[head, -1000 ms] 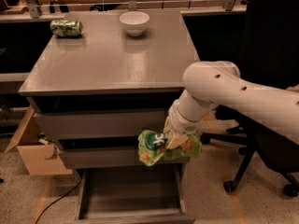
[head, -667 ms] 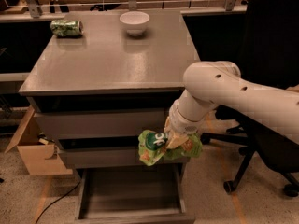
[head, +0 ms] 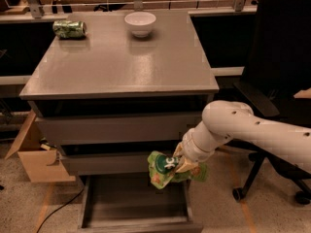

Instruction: Place green rice chip bag into bottom drawer

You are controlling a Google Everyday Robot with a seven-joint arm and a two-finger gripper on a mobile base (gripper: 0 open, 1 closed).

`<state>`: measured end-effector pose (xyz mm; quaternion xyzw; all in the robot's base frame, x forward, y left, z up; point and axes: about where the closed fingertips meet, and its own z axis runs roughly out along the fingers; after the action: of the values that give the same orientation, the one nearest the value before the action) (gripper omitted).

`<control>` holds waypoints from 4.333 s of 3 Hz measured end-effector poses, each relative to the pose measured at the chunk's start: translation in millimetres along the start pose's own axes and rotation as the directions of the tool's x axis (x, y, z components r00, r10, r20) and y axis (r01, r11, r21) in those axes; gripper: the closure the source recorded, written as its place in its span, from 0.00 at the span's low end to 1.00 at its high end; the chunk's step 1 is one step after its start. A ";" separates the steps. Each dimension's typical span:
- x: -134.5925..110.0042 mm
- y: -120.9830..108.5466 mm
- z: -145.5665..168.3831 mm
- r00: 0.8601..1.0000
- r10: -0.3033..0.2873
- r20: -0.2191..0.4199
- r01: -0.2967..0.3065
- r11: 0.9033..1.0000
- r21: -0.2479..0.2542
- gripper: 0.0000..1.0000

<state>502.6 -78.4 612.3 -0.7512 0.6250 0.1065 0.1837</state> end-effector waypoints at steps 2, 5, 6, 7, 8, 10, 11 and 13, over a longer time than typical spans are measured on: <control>52.2 12.2 129.8 0.994 0.070 0.082 -0.070 0.997 -0.011 1.00; 48.7 33.6 190.1 0.976 0.133 0.173 -0.123 0.990 -0.067 1.00; 36.3 46.0 238.8 0.966 0.135 0.221 -0.123 0.990 -0.068 1.00; 28.5 53.0 286.6 0.962 0.130 0.239 -0.124 0.992 -0.038 1.00; 21.1 46.8 326.8 0.957 0.124 0.262 -0.132 0.991 0.010 1.00; 14.2 39.4 358.9 0.950 0.126 0.285 -0.139 0.990 0.025 0.82; 13.3 40.5 359.9 0.950 0.127 0.286 -0.139 0.990 0.023 0.59; 11.4 42.7 362.1 0.949 0.126 0.288 -0.137 0.990 0.017 0.12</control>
Offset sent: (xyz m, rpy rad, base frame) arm 0.0308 0.0118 -0.2163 0.1058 0.0767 -0.0968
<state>488.2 53.0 272.3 -0.6810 0.6425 0.2144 0.2785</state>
